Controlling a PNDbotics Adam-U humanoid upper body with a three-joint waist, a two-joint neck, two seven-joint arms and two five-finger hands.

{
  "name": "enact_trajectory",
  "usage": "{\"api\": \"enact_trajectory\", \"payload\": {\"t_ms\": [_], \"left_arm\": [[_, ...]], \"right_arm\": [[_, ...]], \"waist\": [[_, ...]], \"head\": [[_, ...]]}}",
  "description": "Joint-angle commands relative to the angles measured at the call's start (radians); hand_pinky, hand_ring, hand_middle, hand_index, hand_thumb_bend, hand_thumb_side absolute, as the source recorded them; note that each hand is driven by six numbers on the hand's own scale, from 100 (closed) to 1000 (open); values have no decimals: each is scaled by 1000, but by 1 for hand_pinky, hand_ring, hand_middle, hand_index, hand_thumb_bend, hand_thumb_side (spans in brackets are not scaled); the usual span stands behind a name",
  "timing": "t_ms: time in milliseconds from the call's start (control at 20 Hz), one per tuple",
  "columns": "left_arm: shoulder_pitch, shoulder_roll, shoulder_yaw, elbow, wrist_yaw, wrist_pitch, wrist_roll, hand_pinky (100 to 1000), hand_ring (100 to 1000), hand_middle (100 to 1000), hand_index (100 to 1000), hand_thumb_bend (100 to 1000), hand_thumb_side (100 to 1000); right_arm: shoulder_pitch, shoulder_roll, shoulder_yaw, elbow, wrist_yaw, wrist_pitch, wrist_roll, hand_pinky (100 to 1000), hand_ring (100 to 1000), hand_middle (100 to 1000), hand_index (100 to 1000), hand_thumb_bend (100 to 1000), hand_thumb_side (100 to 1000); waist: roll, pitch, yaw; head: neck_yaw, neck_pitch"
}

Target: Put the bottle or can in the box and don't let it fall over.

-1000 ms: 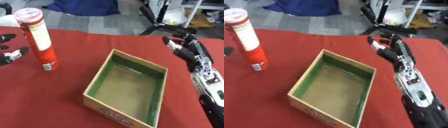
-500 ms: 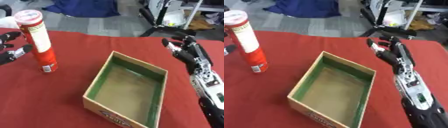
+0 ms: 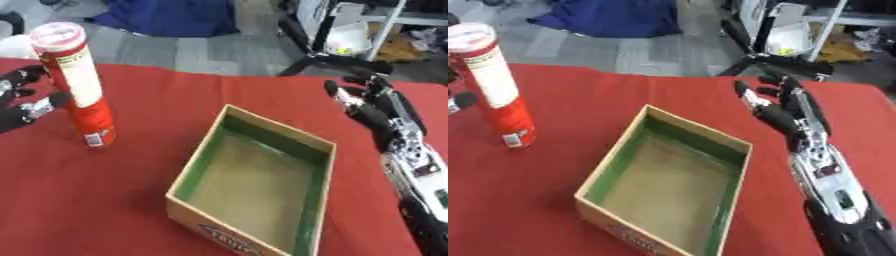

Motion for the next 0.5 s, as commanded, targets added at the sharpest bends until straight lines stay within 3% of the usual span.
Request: {"api": "enact_trajectory", "payload": {"t_ms": [50,500], "left_arm": [[-28,13,8,1,-5,2,12,948,1000,929,960,705,740],[-50,-5,8,21,4,7,38,932,1000,893,930,715,751]], "right_arm": [[-18,-13,-2,-15,-8,2,-1,737,832,800,874,470,320],[-23,-10,1,-14,-10,6,1,737,830,797,873,468,319]], "waist": [[3,-12,-2],[1,-4,-9]], "head": [[3,-16],[8,-20]]}}
